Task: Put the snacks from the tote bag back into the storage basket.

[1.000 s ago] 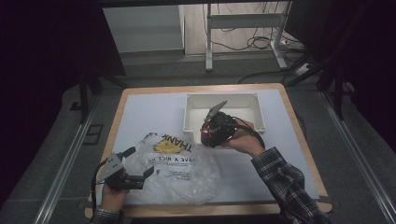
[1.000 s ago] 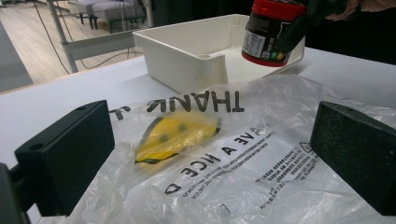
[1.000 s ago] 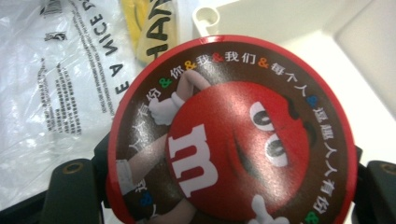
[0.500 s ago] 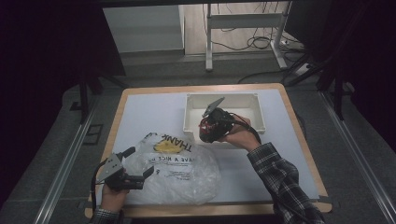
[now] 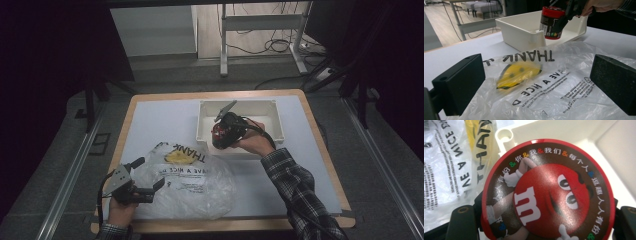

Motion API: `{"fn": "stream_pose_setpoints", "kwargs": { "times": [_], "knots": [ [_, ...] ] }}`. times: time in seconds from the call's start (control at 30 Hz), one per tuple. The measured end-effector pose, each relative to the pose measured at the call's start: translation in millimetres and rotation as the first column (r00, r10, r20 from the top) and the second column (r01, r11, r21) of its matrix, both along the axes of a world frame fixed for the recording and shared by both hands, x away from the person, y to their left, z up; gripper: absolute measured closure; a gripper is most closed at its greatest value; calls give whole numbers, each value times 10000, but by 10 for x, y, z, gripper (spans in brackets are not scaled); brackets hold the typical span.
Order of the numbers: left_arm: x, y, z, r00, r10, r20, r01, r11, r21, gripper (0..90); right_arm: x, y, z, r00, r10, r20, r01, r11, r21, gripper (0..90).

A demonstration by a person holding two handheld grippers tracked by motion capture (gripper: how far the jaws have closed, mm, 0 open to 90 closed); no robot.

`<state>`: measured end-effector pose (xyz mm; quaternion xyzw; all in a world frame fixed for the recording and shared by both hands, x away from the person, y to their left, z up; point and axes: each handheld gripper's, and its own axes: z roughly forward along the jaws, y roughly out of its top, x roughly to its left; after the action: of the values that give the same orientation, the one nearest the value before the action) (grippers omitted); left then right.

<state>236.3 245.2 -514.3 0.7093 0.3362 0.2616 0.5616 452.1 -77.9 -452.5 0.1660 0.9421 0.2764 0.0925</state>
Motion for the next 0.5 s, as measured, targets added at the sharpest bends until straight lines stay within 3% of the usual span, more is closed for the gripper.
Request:
{"fn": "stream_pose_setpoints", "kwargs": {
  "times": [0.5],
  "knots": [
    [-1,-2,1,10000,4,15,-4,10000,12,0,113,27,-55,10000,-41,-10,41,10000,32,259]
  ]
}}
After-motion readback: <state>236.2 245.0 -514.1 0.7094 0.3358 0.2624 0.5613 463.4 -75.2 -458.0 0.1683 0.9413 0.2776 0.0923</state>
